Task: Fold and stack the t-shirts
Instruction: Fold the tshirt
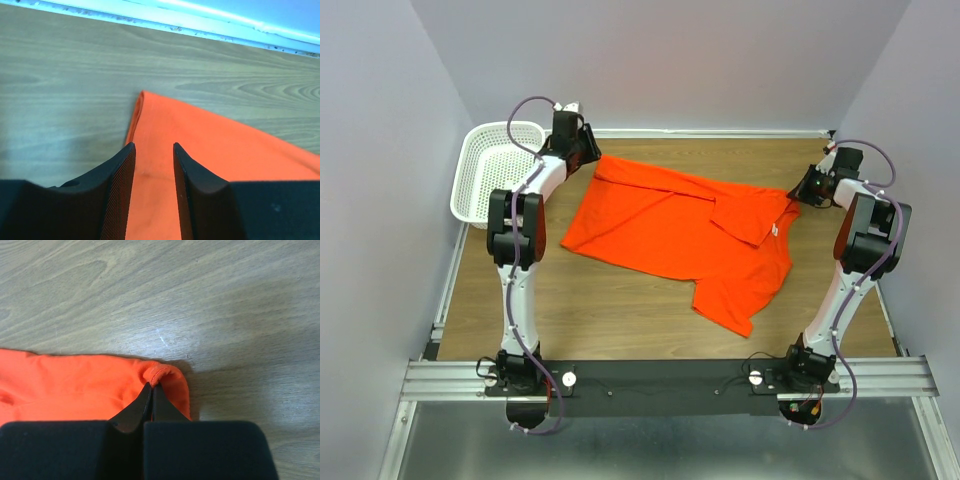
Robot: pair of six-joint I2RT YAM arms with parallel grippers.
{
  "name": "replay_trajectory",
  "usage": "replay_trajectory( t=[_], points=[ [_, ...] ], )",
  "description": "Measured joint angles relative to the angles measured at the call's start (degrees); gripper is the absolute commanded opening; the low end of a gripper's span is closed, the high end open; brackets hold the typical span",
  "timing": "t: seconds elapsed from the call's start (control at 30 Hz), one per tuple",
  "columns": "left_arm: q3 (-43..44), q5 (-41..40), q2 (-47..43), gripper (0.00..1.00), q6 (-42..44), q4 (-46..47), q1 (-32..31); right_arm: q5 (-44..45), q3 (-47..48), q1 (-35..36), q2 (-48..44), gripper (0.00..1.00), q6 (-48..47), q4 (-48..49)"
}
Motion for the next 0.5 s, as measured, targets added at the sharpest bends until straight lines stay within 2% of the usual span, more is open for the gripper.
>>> replay_trajectory(
  t=[0.07,0.5],
  points=[
    [2.2,0.9,1.9,0.45,0.5,-0.2,0.0,0.0,0.0,0.0,0.0,0.01,0.0,0.0],
    [2.2,3.1,4.0,0.46,2.9,-2.6,0.0,-0.1,0.0,0.0,0.0,0.01,-0.2,0.0]
  ],
)
